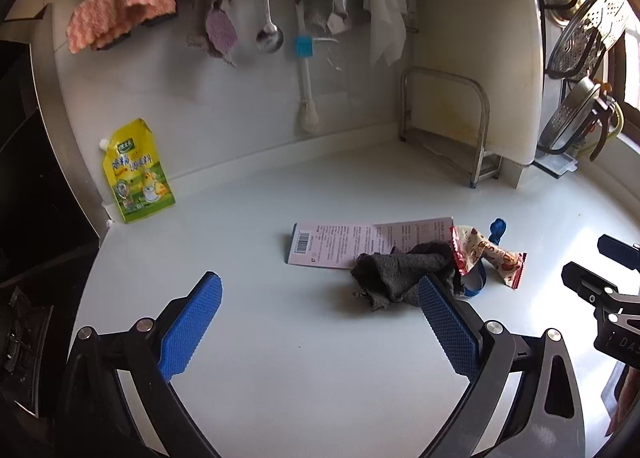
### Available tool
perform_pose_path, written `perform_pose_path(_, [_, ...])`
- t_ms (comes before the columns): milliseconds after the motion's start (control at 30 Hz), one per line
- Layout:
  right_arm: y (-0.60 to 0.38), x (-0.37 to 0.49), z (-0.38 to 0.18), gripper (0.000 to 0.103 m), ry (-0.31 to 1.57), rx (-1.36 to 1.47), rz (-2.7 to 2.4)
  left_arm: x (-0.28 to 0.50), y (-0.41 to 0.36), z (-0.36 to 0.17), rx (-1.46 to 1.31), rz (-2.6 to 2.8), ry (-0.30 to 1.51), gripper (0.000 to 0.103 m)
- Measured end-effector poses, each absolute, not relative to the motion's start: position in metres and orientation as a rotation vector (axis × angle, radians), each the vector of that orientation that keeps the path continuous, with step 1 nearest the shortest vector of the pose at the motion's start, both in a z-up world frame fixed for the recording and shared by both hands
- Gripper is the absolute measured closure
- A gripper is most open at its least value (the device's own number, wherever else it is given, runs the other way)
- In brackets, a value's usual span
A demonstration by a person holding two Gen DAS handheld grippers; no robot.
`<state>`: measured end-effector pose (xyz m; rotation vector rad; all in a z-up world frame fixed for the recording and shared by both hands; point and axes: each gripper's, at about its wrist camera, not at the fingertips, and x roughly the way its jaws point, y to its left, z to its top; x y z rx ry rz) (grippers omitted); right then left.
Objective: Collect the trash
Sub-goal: 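Move both open tools back to the counter toward the wrapper and cloth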
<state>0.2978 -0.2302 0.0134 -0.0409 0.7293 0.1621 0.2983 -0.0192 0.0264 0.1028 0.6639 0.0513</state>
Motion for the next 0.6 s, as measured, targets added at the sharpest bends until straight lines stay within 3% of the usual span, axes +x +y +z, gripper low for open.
perform_pose_path(600, [-0.204,0.365,-0.038,0.028,0.839,-0.108,0.185,0.340,-0.020,-0.022,0.082,0.050,0.780,0.006])
